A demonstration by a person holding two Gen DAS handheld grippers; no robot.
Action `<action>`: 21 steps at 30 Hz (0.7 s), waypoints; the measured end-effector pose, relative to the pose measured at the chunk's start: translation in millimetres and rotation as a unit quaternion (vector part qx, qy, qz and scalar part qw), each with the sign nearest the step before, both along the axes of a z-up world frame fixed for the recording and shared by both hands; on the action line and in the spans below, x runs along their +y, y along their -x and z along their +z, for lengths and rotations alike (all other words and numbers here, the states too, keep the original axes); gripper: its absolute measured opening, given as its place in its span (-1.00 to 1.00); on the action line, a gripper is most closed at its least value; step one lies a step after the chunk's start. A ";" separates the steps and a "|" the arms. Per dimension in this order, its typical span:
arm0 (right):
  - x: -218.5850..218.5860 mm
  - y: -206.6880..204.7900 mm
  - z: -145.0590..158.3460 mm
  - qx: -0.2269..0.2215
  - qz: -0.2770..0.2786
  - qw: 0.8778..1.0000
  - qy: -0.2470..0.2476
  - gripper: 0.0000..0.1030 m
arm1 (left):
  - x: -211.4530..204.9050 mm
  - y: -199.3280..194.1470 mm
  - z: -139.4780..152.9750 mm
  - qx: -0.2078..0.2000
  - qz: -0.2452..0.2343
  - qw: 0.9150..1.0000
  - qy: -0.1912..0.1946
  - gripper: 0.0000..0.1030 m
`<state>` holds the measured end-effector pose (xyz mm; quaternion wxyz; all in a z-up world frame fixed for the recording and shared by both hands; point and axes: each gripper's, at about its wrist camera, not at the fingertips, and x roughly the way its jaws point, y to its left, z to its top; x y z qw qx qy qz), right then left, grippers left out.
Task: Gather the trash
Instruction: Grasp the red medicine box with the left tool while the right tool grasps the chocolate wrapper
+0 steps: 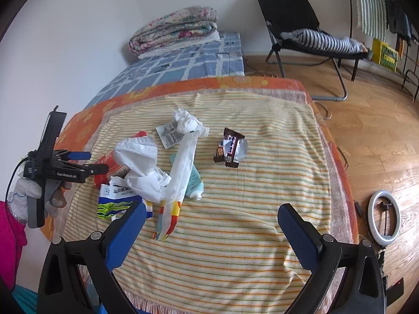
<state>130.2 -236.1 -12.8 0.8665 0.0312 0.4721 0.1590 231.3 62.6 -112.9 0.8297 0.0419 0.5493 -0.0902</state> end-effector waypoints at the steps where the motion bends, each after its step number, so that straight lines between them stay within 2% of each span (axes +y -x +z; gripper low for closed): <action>1: -1.1 -1.3 -1.6 0.002 0.000 1.000 0.001 0.97 | -2.0 -2.2 -2.8 0.003 -0.006 1.000 -0.005 1.00; 6: -3.0 -16.1 -7.5 0.004 -0.003 1.000 0.006 0.97 | -13.8 -10.9 -17.4 0.013 -0.034 0.999 -0.040 1.00; 11: -1.2 -36.5 -19.1 0.018 -0.007 1.000 -0.001 0.97 | -20.5 -21.3 -29.5 0.019 -0.040 0.996 -0.075 1.00; 21: 13.0 -90.2 -45.0 0.030 -0.012 0.999 0.014 0.91 | -1.6 -40.1 -35.3 0.030 0.010 0.999 -0.023 0.97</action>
